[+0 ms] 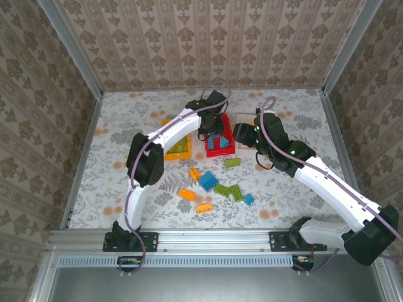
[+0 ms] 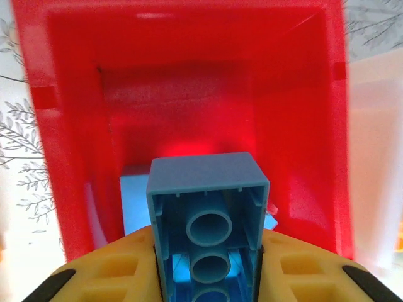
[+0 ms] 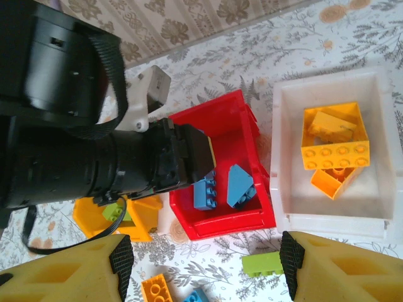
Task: Sort the legos into containers by color
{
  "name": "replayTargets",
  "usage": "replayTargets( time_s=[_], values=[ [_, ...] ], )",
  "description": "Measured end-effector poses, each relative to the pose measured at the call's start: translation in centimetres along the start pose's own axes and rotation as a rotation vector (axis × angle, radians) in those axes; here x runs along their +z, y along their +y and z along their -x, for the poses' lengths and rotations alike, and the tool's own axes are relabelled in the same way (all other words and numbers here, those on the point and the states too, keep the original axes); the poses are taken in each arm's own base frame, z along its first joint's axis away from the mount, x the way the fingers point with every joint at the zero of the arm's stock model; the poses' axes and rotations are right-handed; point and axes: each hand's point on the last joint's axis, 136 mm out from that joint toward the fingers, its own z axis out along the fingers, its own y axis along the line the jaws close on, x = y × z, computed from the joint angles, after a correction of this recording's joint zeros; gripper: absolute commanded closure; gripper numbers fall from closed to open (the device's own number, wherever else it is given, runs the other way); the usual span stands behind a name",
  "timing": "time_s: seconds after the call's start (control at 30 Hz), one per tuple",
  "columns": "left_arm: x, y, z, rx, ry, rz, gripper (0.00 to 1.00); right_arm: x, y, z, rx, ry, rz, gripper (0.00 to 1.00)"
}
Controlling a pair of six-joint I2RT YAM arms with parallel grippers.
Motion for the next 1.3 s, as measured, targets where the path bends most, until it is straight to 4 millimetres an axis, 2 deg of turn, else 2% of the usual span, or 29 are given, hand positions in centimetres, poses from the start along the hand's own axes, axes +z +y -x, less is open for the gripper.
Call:
replayTargets(
  time_s=[0.2,0.47,0.67,0.77,0.9,1.0,1.07,1.17,1.3],
  values=[
    [2.0,0.0,-0.1,0.017,0.028,0.009,0.61,0.1,0.1,-0.3,0.014,0.014,0.008,0.32],
    [2.0,0.1,-0.3,0.023,0.037,0.012,0.50,0.7,0.3,-0.9,0.010,0.045,0.015,0.30],
    [1.9,0.2,-0.3,0.025,0.038,0.014,0.53,0.7,0.2,-1.0,0.008,0.051,0.018,0.31],
    [1.0,0.0,-0.2,0.028,0.026,0.012,0.54,0.7,0.2,-1.1,0.000,0.054,0.020,0.33],
    [-2.4,-0.9,0.6,0.029,-0.035,-0.014,0.56,0.5,0.1,-1.6,-0.029,0.063,0.026,0.35],
    [-6.8,-1.3,0.7,0.013,-0.105,-0.045,0.58,0.4,0.1,-3.3,-0.090,0.095,0.039,0.35],
    [-10.1,-0.8,0.3,-0.012,-0.162,-0.059,0.58,0.3,1.1,-5.3,-0.160,0.140,0.074,0.35],
    [-15.1,1.6,-1.5,-0.081,-0.246,-0.074,0.58,0.2,3.6,-9.0,-0.284,0.225,0.147,0.31],
    [-19.2,7.1,-5.6,-0.182,-0.322,-0.055,0.58,1.6,5.9,-15.2,-0.414,0.388,0.185,0.28]
  ],
)
